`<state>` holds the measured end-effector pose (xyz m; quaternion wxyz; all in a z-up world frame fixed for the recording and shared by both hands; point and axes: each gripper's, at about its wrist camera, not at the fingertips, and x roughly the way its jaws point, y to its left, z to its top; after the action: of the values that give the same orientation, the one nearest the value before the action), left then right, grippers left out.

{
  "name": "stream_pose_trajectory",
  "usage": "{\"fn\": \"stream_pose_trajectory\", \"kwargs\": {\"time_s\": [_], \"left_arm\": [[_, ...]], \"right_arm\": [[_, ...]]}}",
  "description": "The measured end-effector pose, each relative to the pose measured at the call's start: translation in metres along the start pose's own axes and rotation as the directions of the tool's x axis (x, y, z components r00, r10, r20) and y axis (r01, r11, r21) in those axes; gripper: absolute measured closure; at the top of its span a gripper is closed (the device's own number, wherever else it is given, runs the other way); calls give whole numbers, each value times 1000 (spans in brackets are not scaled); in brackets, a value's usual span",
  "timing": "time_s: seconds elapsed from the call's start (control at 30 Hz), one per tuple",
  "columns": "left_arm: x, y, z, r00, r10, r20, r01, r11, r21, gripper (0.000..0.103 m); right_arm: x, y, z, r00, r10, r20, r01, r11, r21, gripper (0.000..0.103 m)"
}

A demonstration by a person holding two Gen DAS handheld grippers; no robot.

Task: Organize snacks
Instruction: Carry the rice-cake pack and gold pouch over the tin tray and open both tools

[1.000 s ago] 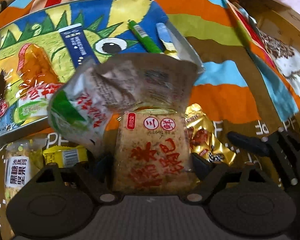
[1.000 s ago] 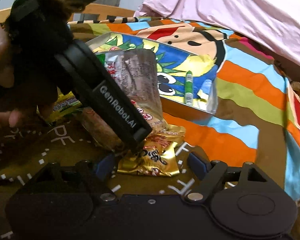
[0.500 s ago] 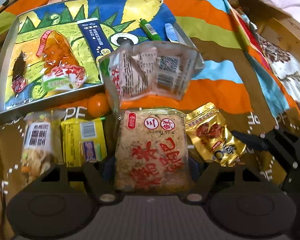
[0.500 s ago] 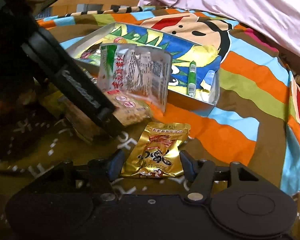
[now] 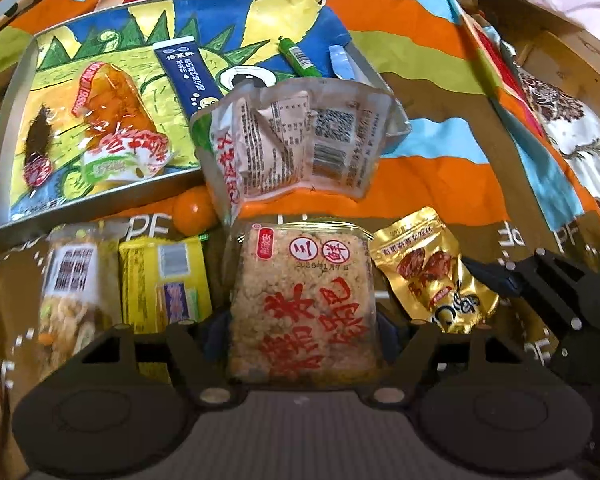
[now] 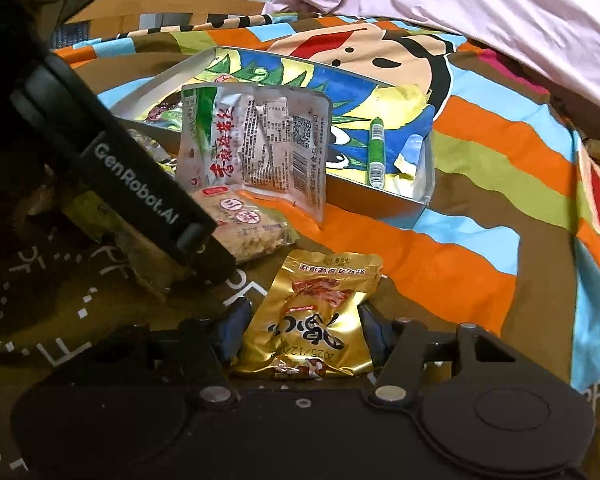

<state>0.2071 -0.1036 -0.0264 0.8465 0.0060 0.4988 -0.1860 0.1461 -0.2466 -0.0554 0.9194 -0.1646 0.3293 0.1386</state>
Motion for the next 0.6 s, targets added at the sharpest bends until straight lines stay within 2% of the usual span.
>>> {"fn": "stream_pose_trajectory", "kwargs": {"time_s": [0.17, 0.47, 0.6], "left_arm": [[-26, 2, -27, 999, -28, 22, 29, 999, -25, 30], [-69, 13, -84, 998, -63, 31, 65, 995, -82, 30], [-86, 19, -106, 995, -74, 68, 81, 991, -103, 30]], "right_arm": [[-24, 5, -5, 999, -31, -7, 31, 1000, -3, 44], [-85, 51, -25, 999, -44, 6, 45, 988, -145, 44], [-108, 63, -31, 997, -61, 45, 68, 983, -168, 44]]}}
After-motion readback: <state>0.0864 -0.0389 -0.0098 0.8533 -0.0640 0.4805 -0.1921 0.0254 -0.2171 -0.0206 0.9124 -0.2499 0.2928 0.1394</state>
